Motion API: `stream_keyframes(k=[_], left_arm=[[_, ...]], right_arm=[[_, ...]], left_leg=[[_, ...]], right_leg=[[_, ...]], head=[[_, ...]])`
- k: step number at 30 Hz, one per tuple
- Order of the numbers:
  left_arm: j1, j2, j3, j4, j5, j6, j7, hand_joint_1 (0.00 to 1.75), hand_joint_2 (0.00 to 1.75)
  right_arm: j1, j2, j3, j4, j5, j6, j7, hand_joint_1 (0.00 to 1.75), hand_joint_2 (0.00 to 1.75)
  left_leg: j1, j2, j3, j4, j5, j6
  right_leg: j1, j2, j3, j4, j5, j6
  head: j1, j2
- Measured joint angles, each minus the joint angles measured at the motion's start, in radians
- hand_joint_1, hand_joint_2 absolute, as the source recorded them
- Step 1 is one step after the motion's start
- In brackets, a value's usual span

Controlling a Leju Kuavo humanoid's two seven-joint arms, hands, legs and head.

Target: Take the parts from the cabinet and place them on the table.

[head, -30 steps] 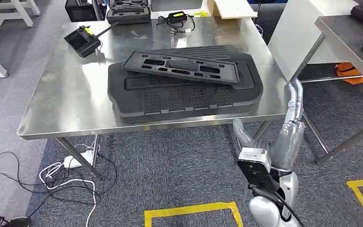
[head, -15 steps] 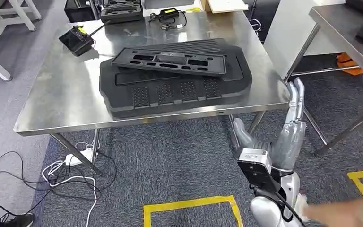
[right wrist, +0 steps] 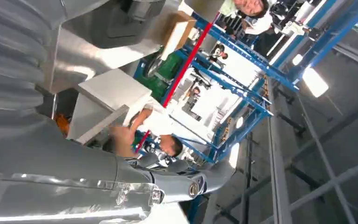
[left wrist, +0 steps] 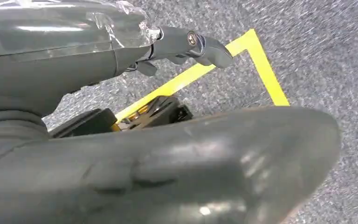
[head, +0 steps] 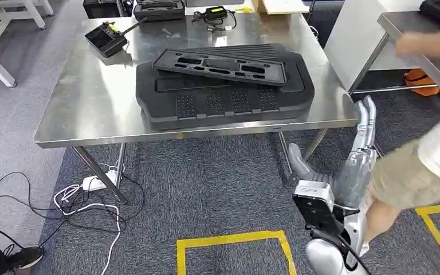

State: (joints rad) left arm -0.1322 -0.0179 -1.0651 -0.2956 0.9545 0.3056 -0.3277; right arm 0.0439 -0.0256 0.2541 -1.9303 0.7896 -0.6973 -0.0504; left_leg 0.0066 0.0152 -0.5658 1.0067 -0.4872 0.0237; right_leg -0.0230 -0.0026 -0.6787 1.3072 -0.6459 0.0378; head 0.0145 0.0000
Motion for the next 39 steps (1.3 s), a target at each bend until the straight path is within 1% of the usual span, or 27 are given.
stream_keyframes(k=[1, 3, 4, 5, 8, 9, 11, 13, 14, 15, 16, 18, 19, 20, 23, 24, 25, 26, 28, 29, 30, 31, 33, 34, 35, 36, 39], left_arm=[[0.000, 0.000, 0.000, 0.000, 0.000, -0.001, 0.000, 0.00, 0.00], [-0.001, -0.002, 0.000, 0.000, 0.002, -0.001, 0.000, 0.00, 0.00], [-0.002, -0.002, 0.000, 0.000, 0.002, -0.001, 0.000, 0.00, 0.00], [-0.005, -0.002, 0.000, 0.000, 0.003, -0.001, 0.001, 0.00, 0.00], [-0.004, -0.002, 0.000, -0.001, 0.010, -0.001, 0.006, 0.00, 0.00], [-0.004, -0.002, 0.000, -0.001, 0.010, -0.001, 0.007, 0.00, 0.00], [-0.004, -0.002, 0.000, -0.001, 0.010, -0.001, 0.008, 0.00, 0.00], [-0.003, -0.002, 0.000, -0.001, 0.010, -0.001, 0.008, 0.00, 0.00], [-0.003, -0.002, 0.000, -0.001, 0.010, -0.001, 0.009, 0.00, 0.00], [-0.002, -0.002, 0.000, -0.001, 0.010, -0.001, 0.009, 0.00, 0.00], [-0.002, -0.002, 0.000, -0.001, 0.010, -0.001, 0.009, 0.00, 0.00], [-0.003, -0.002, 0.000, -0.001, 0.012, -0.001, 0.010, 0.00, 0.00], [-0.004, -0.002, 0.000, -0.001, 0.013, -0.001, 0.011, 0.00, 0.00], [-0.005, -0.002, 0.000, -0.001, 0.014, -0.001, 0.011, 0.00, 0.00], [0.002, -0.002, 0.000, -0.001, 0.019, 0.000, 0.012, 0.00, 0.00], [0.002, -0.002, 0.000, -0.001, 0.021, 0.001, 0.012, 0.00, 0.00], [-0.002, -0.002, 0.000, -0.001, 0.022, 0.001, 0.012, 0.00, 0.00], [-0.004, -0.002, 0.000, -0.001, 0.023, 0.001, 0.012, 0.00, 0.00], [-0.005, -0.002, 0.000, -0.001, 0.029, 0.001, 0.013, 0.00, 0.00], [-0.005, -0.003, 0.000, -0.001, 0.030, 0.002, 0.014, 0.00, 0.00], [-0.005, -0.003, 0.000, -0.001, 0.031, 0.002, 0.016, 0.00, 0.00], [-0.005, -0.005, 0.000, -0.001, 0.031, 0.002, 0.018, 0.00, 0.00], [-0.006, -0.007, 0.000, -0.001, 0.031, 0.001, 0.018, 0.00, 0.00], [-0.006, -0.009, 0.000, -0.001, 0.031, 0.000, 0.019, 0.00, 0.00], [-0.007, -0.009, 0.000, -0.001, 0.031, 0.000, 0.019, 0.00, 0.00], [-0.007, -0.010, 0.000, -0.002, 0.030, -0.002, 0.020, 0.00, 0.00], [-0.004, -0.011, 0.000, -0.002, 0.029, -0.002, 0.021, 0.00, 0.00]], right_arm=[[0.000, 0.000, -0.001, 0.000, 0.000, 0.000, -0.001, 0.00, 1.75], [-0.005, 0.000, -0.002, 0.000, 0.000, 0.000, -0.003, 0.00, 1.75], [-0.009, 0.001, -0.003, 0.000, 0.000, 0.000, -0.004, 0.00, 1.75], [-0.010, 0.003, -0.006, 0.000, 0.000, 0.000, -0.006, 0.00, 1.75], [-0.005, 0.006, -0.009, 0.000, 0.000, 0.000, -0.011, 0.00, 1.75], [-0.006, 0.010, -0.009, 0.000, 0.000, 0.000, -0.012, 0.00, 1.75], [-0.007, 0.014, -0.010, 0.000, -0.001, 0.000, -0.013, 0.00, 1.75], [-0.007, 0.016, -0.010, 0.000, -0.001, 0.000, -0.013, 0.00, 1.75], [-0.006, 0.018, -0.010, 0.000, -0.001, 0.000, -0.014, 0.00, 1.75], [-0.006, 0.019, -0.010, 0.000, -0.001, 0.000, -0.013, 0.00, 1.75], [-0.006, 0.020, -0.010, 0.000, -0.001, 0.000, -0.014, 0.00, 1.75], [-0.006, 0.022, -0.011, 0.000, -0.003, 0.000, -0.019, 0.00, 1.75], [-0.006, 0.024, -0.013, 0.000, -0.006, 0.000, -0.027, 0.00, 1.75], [-0.008, 0.026, -0.015, 0.001, -0.007, 0.000, -0.032, 0.00, 1.75], [-0.008, 0.032, -0.022, 0.005, -0.014, 0.000, -0.041, 0.00, 1.75], [-0.009, 0.033, -0.026, 0.005, -0.015, 0.000, -0.042, 0.00, 1.75], [-0.008, 0.033, -0.027, 0.006, -0.018, 0.000, -0.043, 0.00, 1.75], [-0.009, 0.033, -0.029, 0.006, -0.019, 0.000, -0.044, 0.00, 1.75], [-0.008, 0.034, -0.031, 0.010, -0.023, 0.000, -0.045, 0.00, 1.75], [-0.008, 0.034, -0.032, 0.012, -0.023, 0.000, -0.045, 0.00, 1.75], [-0.008, 0.034, -0.033, 0.014, -0.022, 0.000, -0.042, 0.00, 1.75], [-0.008, 0.033, -0.033, 0.014, -0.023, 0.000, -0.041, 0.00, 1.75], [-0.010, 0.034, -0.033, 0.016, -0.022, 0.000, -0.039, 0.00, 1.75], [-0.012, 0.033, -0.033, 0.016, -0.022, 0.000, -0.037, 0.00, 1.75], [-0.015, 0.033, -0.033, 0.016, -0.021, 0.000, -0.035, 0.00, 1.75], [-0.014, 0.033, -0.033, 0.017, -0.018, 0.000, -0.031, 0.00, 1.75], [-0.009, 0.032, -0.034, 0.018, -0.010, 0.000, -0.019, 0.00, 1.75]], left_leg=[[0.001, 0.000, -0.008, 0.005, 0.002, -0.002], [0.002, -0.001, -0.019, 0.016, 0.005, -0.007], [-0.002, -0.001, -0.026, 0.023, 0.007, -0.012], [-0.005, -0.001, -0.035, 0.035, 0.009, -0.018], [-0.003, -0.001, -0.039, 0.028, 0.024, -0.039], [-0.001, -0.003, -0.044, 0.036, 0.017, -0.043], [0.002, -0.007, -0.071, 0.114, -0.063, -0.055], [0.005, -0.007, -0.118, 0.266, -0.151, -0.063], [0.005, -0.007, -0.126, 0.311, -0.166, -0.063], [0.005, -0.007, -0.116, 0.310, -0.160, -0.062], [0.004, -0.007, -0.081, 0.268, -0.136, -0.058], [0.001, -0.007, 0.028, 0.095, -0.066, -0.045], [-0.001, -0.008, 0.068, 0.016, -0.063, -0.036], [-0.006, -0.008, 0.072, -0.006, -0.060, -0.035], [-0.012, -0.009, 0.061, -0.001, -0.050, -0.021], [-0.005, -0.008, 0.058, -0.014, -0.036, -0.012], [-0.001, -0.003, 0.053, -0.019, -0.025, -0.008], [-0.001, -0.003, 0.043, -0.020, -0.018, 0.000], [-0.002, -0.001, 0.024, -0.017, -0.007, 0.004], [-0.002, 0.000, 0.013, -0.013, -0.002, 0.004], [-0.002, 0.000, 0.001, -0.008, 0.004, 0.003], [0.000, 0.000, -0.010, -0.003, 0.007, 0.001], [0.003, -0.001, -0.028, 0.012, 0.012, -0.005], [0.004, -0.001, -0.035, 0.021, 0.013, -0.008], [-0.004, -0.002, -0.046, 0.034, 0.013, -0.017], [-0.002, -0.002, -0.049, 0.035, 0.019, -0.024], [0.001, -0.003, -0.051, 0.030, 0.034, -0.045]], right_leg=[[0.000, 0.000, 0.040, -0.055, 0.029, -0.001], [-0.001, -0.001, 0.147, -0.224, 0.097, -0.005], [0.001, 0.000, 0.166, -0.274, 0.085, -0.007], [0.005, 0.002, 0.164, -0.286, 0.090, -0.013], [0.009, 0.005, 0.151, -0.278, 0.102, -0.030], [0.001, 0.002, 0.148, -0.286, 0.112, -0.041], [0.002, -0.001, 0.134, -0.286, 0.124, -0.052], [0.005, -0.003, 0.119, -0.284, 0.135, -0.057], [0.007, -0.003, 0.110, -0.282, 0.140, -0.057], [0.008, -0.003, 0.103, -0.280, 0.144, -0.057], [0.008, -0.003, 0.096, -0.278, 0.148, -0.057], [0.010, -0.001, 0.089, -0.275, 0.154, -0.052], [0.008, -0.002, 0.088, -0.276, 0.158, -0.049], [0.014, -0.002, 0.083, -0.271, 0.161, -0.043], [0.008, -0.004, 0.079, -0.277, 0.178, -0.026], [0.014, -0.003, 0.075, -0.277, 0.182, -0.020], [0.008, 0.001, 0.069, -0.262, 0.155, -0.018], [0.008, 0.001, 0.050, -0.218, 0.108, -0.014], [0.007, 0.001, 0.001, -0.072, 0.014, -0.009], [0.007, 0.001, -0.015, -0.013, -0.011, -0.005], [0.007, 0.001, -0.012, 0.009, -0.013, -0.003], [0.005, 0.001, 0.015, -0.020, 0.007, -0.001], [0.000, 0.000, 0.119, -0.178, 0.073, 0.001], [-0.003, 0.000, 0.168, -0.259, 0.091, 0.003], [0.007, 0.005, 0.168, -0.284, 0.083, -0.004], [0.003, 0.008, 0.161, -0.280, 0.091, -0.016], [0.009, 0.008, 0.152, -0.278, 0.105, -0.036]], head=[[0.003, 0.000], [0.013, 0.000], [0.020, 0.000], [0.025, 0.000], [0.016, 0.000], [0.017, 0.000], [0.001, 0.000], [-0.010, 0.000], [-0.013, 0.000], [-0.014, 0.000], [-0.016, 0.000], [-0.019, 0.000], [-0.020, 0.000], [-0.019, 0.000], [-0.019, 0.000], [-0.019, 0.000], [-0.020, 0.000], [-0.011, 0.000], [-0.006, 0.000], [-0.006, 0.000], [-0.005, 0.000], [-0.003, 0.000], [0.000, 0.000], [0.004, 0.000], [0.011, 0.000], [0.010, 0.000], [0.007, 0.000]])
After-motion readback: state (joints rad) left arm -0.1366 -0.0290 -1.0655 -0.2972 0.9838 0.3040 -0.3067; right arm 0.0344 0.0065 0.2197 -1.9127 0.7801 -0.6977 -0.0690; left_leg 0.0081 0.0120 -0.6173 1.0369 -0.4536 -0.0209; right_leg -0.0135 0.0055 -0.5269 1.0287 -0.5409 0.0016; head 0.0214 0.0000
